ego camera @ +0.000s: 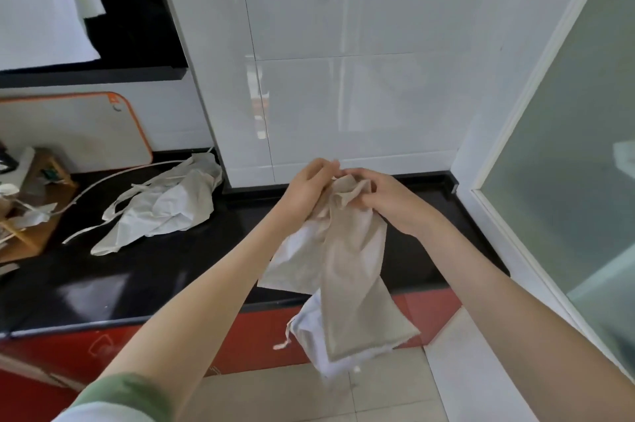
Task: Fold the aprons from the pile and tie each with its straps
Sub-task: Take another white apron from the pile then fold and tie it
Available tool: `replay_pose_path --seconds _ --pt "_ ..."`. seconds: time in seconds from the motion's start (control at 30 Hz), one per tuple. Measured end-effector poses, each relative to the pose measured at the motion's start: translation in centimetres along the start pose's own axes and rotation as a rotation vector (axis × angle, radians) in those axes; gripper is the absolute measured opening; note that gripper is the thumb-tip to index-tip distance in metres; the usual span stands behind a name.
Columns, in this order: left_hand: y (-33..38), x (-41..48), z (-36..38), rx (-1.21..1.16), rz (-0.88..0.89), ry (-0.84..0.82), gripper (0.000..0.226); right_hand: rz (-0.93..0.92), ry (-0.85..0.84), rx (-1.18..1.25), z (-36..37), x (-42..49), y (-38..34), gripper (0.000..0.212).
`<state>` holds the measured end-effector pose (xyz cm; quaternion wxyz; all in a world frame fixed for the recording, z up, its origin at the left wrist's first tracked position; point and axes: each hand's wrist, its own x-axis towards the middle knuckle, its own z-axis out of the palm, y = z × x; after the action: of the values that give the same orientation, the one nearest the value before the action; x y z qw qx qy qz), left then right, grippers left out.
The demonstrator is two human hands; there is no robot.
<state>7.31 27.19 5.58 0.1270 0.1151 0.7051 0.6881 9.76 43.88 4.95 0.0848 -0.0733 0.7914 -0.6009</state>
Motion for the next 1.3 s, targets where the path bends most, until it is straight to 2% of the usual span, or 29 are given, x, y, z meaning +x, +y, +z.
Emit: replay_pose_path --seconds 0.03,0.07,0.13,0.2,0.23,0.27,0.33,0.37,0.43,0.47,0.57,0.7,0.77,0.87,0.93,1.0,1.07,1.17,1.2,1.27,1.3 --pt "-0.4 -0.3 -0.6 -0.110 0.027 -0.047 0.023 0.017 0.013 0.074 -1.0 -0.1 0.6 0.041" --pt "-1.3 -0.4 -1.2 -0.102 0.032 -0.101 0.030 0.034 0.039 0.150 -1.9 -0.3 1.3 0.034" --pt "-2.9 -0.4 -1.8 0.196 -0.034 -0.250 0.047 0.048 0.076 0.291 -3.4 -1.0 2.5 0.027" --pt "-4.7 -0.5 -1.8 0.593 -0.153 -0.371 0.037 0.062 0.082 0.414 -4.5 -1.6 3.5 0.023" --pt "-5.6 -0.3 -1.7 0.731 -0.167 -0.348 0.026 0.075 0.101 0.463 -5.2 -1.9 4.1 0.022" --pt "-6.2 -0.2 -1.4 0.773 -0.159 -0.275 0.022 0.093 0.121 0.491 -5.7 -2.2 4.6 0.021" --pt "-6.3 -0.1 -0.5 0.624 -0.166 -0.139 0.028 0.142 0.163 0.408 -6.4 -2.8 5.6 0.025" --pt "-5.9 0.0 -0.1 0.556 -0.169 -0.099 0.031 0.172 0.178 0.269 -6.5 -3.0 5.8 0.026" --pt "-5.0 -0.2 1.3 0.557 -0.164 -0.099 0.032 0.240 0.210 -0.004 -6.2 -4.0 6.3 0.024" --pt "-4.8 -0.3 2.0 0.608 -0.157 -0.121 0.031 0.272 0.207 -0.064 -5.9 -4.4 6.7 0.024" --pt "-4.1 -0.7 3.1 0.708 -0.105 -0.127 0.030 0.361 0.073 -0.075 -4.9 -4.3 7.9 0.040" --pt "-4.1 -1.4 2.4 0.731 -0.075 0.018 0.037 0.438 -0.067 0.061 -2.8 -3.4 8.4 0.062" --pt "-4.1 -1.9 1.9 0.779 -0.088 0.051 0.038 0.420 -0.070 0.081 -1.8 -3.0 8.2 0.049" --pt "-4.8 -2.5 0.6 0.845 -0.186 0.106 0.039 0.343 0.051 -0.145 -0.7 -2.3 8.2 0.017" --pt "-5.4 -2.9 -0.1 0.886 -0.276 0.107 0.040 0.285 0.111 -0.176 -0.2 -2.3 7.9 0.022" --pt "-5.8 -3.2 -0.4 0.898 -0.316 0.091 0.040 0.300 0.098 -0.158 -0.2 -2.8 7.3 0.022" --pt "-6.0 -3.4 -0.2 0.890 -0.310 0.080 0.039 0.330 -0.019 -0.119 -0.4 -3.4 7.1 0.022" --pt "-5.7 -3.4 1.4 0.845 -0.277 0.022 0.036 0.392 -0.155 -0.064 0.3 -3.9 6.7 0.053" --pt "-5.6 -3.4 2.1 0.836 -0.270 -0.002 0.034 0.371 -0.185 -0.105 0.9 -4.1 6.5 0.052" --pt "-5.5 -3.1 3.6 0.835 -0.244 -0.044 0.031 0.315 -0.185 -0.339 2.0 -4.4 6.1 0.017" --pt "-5.5 -3.0 4.2 0.842 -0.224 -0.065 0.029 0.313 -0.137 -0.460 2.1 -4.6 6.1 0.009"
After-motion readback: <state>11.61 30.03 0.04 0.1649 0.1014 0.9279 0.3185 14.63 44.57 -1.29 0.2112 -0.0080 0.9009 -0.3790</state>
